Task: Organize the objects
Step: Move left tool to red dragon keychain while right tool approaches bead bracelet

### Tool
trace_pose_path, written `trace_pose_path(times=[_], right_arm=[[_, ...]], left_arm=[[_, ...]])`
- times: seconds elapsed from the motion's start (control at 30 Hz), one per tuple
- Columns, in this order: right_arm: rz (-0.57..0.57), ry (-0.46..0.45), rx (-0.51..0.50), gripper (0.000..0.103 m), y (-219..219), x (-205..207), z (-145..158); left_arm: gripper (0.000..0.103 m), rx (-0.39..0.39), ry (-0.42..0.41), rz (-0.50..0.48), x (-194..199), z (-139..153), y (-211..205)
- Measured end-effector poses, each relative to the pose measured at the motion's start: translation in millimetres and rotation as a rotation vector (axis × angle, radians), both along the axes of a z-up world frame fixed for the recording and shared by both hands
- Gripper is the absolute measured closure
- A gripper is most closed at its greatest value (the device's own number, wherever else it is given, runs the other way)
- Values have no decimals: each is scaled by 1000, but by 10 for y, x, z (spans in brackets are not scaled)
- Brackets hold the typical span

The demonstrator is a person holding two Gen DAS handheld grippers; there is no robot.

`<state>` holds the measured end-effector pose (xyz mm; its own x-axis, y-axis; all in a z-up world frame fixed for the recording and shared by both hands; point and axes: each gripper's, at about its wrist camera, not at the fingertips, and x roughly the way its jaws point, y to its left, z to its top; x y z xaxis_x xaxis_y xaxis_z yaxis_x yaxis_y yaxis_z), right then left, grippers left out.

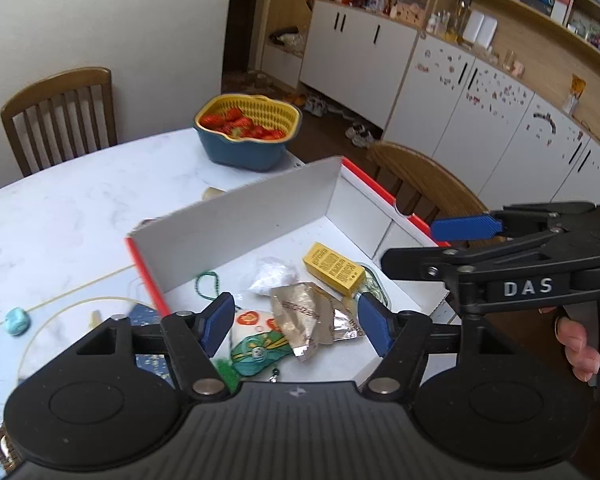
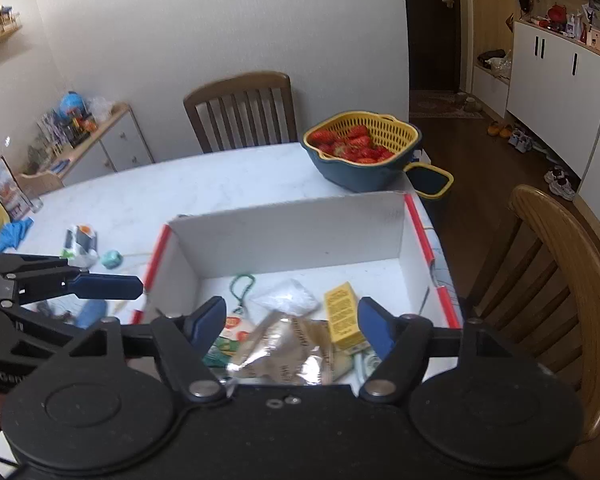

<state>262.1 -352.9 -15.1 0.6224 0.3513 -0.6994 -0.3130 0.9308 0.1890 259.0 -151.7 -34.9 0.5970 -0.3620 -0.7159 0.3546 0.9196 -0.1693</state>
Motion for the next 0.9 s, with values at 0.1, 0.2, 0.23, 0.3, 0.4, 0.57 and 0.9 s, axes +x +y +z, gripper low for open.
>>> trace_pose_path(times=[0.1, 0.2, 0.23, 0.3, 0.4, 0.57, 0.9], right_arm=[[3, -28, 1, 22, 87, -120, 52], [5, -55, 7, 15, 194, -234, 96], [9, -65, 8, 13, 239, -276, 112], [21, -86, -4, 10, 350, -350, 137], [40, -112, -12, 8, 530, -458, 166], [69, -137, -8, 7, 841, -620, 221], [117, -142, -12, 7, 1510, -787, 211]], left_arm=[[27, -19, -26, 29, -90, 74, 169], [22, -17, -59, 55, -179, 148, 325], [22, -16, -68, 63, -214, 171, 384], [22, -15, -80, 79, -271, 208, 495], [21, -22, -94, 97, -359, 242, 676], [21, -41, -110, 140, -520, 277, 1011], [1, -41, -144, 212, -783, 272, 1749]])
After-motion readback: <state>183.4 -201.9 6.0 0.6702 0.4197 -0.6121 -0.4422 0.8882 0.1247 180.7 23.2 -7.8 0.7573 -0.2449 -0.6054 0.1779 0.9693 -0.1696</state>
